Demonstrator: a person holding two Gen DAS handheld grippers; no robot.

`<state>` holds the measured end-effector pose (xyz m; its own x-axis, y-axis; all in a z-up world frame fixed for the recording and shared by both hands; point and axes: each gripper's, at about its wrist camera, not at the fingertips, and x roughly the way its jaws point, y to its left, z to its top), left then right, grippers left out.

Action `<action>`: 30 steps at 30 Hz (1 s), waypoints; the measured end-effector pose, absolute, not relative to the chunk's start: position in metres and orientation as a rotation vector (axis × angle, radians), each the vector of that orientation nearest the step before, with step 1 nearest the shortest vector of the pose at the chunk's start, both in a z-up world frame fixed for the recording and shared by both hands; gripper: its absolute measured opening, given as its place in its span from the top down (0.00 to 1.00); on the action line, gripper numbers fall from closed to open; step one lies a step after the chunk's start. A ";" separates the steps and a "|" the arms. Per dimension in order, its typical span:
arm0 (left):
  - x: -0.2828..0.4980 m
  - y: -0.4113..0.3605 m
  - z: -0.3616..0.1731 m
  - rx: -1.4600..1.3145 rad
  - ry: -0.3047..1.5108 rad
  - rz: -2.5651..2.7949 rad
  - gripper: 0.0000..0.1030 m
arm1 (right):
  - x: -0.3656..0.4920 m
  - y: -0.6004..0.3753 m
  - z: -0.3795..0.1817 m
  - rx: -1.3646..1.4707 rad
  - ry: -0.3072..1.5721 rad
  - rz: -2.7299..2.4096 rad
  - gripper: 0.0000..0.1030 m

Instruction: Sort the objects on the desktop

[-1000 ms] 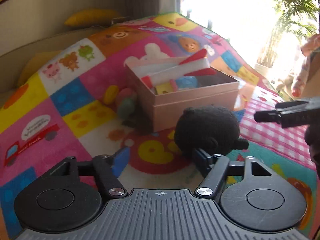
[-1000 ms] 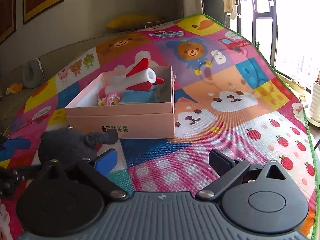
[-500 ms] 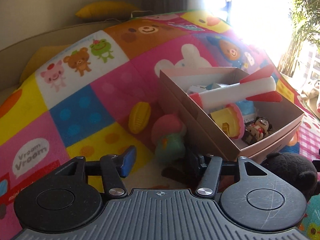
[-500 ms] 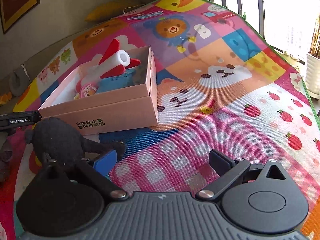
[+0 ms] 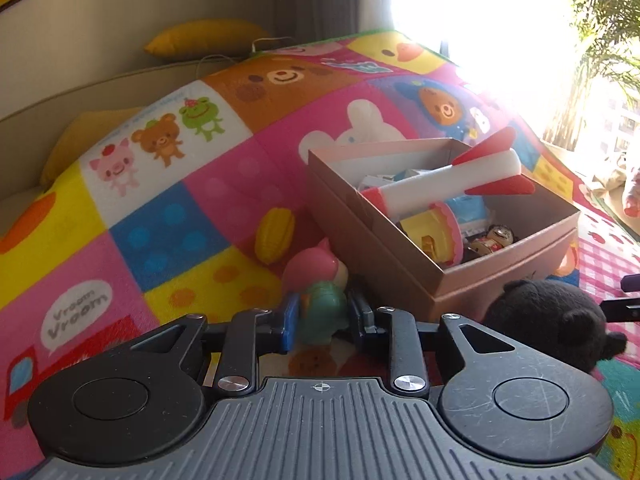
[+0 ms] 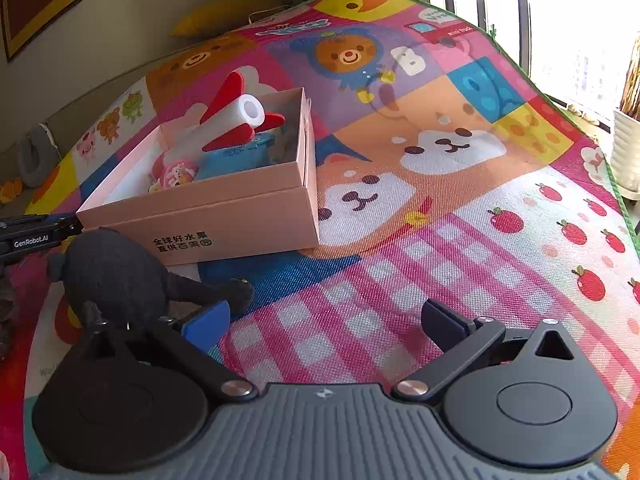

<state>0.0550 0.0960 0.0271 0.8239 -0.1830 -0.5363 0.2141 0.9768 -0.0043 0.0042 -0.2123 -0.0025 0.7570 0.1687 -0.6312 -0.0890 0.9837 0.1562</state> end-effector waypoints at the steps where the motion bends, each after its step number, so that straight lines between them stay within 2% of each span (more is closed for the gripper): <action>1: 0.043 0.097 0.028 0.041 0.568 -0.216 0.71 | 0.004 -0.212 -0.002 0.119 0.697 0.143 0.01; 9: -0.044 0.072 0.026 -0.036 0.636 -0.329 0.69 | 0.000 -0.199 0.011 0.126 0.651 0.217 0.01; 10: -0.051 0.068 0.024 -0.025 0.629 -0.322 0.66 | 0.001 -0.196 0.016 0.155 0.649 0.253 0.01; 12: -0.058 0.065 0.022 -0.016 0.625 -0.308 0.55 | 0.003 -0.184 0.027 0.198 0.648 0.345 0.01; 14: -0.059 0.068 0.021 -0.055 0.635 -0.295 0.50 | 0.010 -0.167 0.035 0.207 0.652 0.424 0.01; 16: -0.060 0.070 0.020 -0.069 0.641 -0.275 0.45 | 0.017 -0.150 0.039 0.185 0.651 0.480 0.01; 19: -0.065 0.071 0.022 -0.069 0.637 -0.250 0.31 | 0.028 -0.121 0.032 0.109 0.692 0.530 0.01; 21: -0.069 0.072 0.026 -0.073 0.624 -0.243 0.23 | 0.033 -0.109 0.025 0.085 0.727 0.540 0.09; 22: -0.071 0.072 0.029 -0.071 0.615 -0.242 0.21 | 0.034 -0.105 0.024 0.067 0.742 0.539 0.23; 23: -0.074 0.072 0.031 -0.067 0.603 -0.238 0.18 | 0.032 -0.102 0.023 0.039 0.753 0.534 0.26; 27: -0.078 0.071 0.037 -0.068 0.581 -0.228 0.08 | 0.006 -0.118 0.040 -0.028 0.659 0.521 0.29; 30: -0.075 0.067 0.039 -0.086 0.584 -0.232 0.08 | -0.026 -0.129 0.050 -0.251 0.489 0.418 0.28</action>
<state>-0.0749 0.0670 0.0387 0.8094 -0.2407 -0.5356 0.1920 0.9705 -0.1460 -0.0255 -0.1293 0.0496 0.8011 0.3266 -0.5016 -0.4447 0.8857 -0.1335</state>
